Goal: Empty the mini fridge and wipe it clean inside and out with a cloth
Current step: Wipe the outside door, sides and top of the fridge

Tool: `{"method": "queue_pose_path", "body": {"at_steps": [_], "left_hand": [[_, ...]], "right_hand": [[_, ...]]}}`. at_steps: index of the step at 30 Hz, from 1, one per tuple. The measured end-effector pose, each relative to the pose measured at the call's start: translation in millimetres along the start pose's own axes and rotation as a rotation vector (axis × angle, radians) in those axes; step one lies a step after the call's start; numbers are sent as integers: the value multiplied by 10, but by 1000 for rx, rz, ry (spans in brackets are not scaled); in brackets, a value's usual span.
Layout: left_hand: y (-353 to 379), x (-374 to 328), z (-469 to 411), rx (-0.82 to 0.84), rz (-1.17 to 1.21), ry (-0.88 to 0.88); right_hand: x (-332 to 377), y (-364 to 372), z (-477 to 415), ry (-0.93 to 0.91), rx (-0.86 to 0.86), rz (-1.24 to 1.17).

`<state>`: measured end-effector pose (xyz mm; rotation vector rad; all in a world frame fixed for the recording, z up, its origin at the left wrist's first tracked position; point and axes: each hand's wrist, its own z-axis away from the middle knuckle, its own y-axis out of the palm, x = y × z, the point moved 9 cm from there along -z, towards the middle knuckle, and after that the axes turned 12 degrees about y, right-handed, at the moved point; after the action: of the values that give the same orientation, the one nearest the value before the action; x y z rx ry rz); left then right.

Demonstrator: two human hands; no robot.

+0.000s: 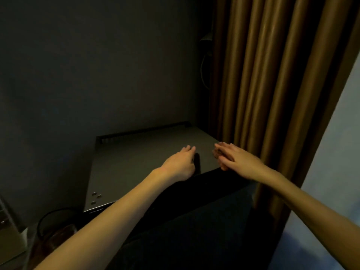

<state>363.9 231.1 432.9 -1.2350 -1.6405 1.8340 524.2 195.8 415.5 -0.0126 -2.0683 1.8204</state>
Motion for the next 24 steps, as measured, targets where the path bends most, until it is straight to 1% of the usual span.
{"method": "queue_pose_path", "body": {"at_steps": [2, 5, 9, 11, 14, 16, 18, 21, 24], "left_hand": [[-28, 30, -199, 3, 5, -10], [-79, 202, -405, -10, -17, -55], [-116, 450, -487, -58, -28, -125], [-117, 552, -461, -105, -52, -138], [-108, 606, -441, -171, -73, -124], [-113, 625, -471, -197, -87, -111], [-117, 646, -497, -202, -89, -106], [-98, 661, -495, -194, -87, -106], [-117, 645, -493, -204, -82, -105]], "right_hand": [[-57, 43, -3, -50, 45, -27], [-56, 70, -280, -107, 177, -165], [132, 123, -966, -115, 259, -219], [252, 162, -1364, -92, 293, -300], [423, 217, -1943, -41, 274, -381], [522, 242, -2262, -19, 247, -431], [564, 277, -2513, 32, 260, -490], [529, 341, -2732, 119, 300, -597], [530, 363, -2784, 116, 299, -670]]}}
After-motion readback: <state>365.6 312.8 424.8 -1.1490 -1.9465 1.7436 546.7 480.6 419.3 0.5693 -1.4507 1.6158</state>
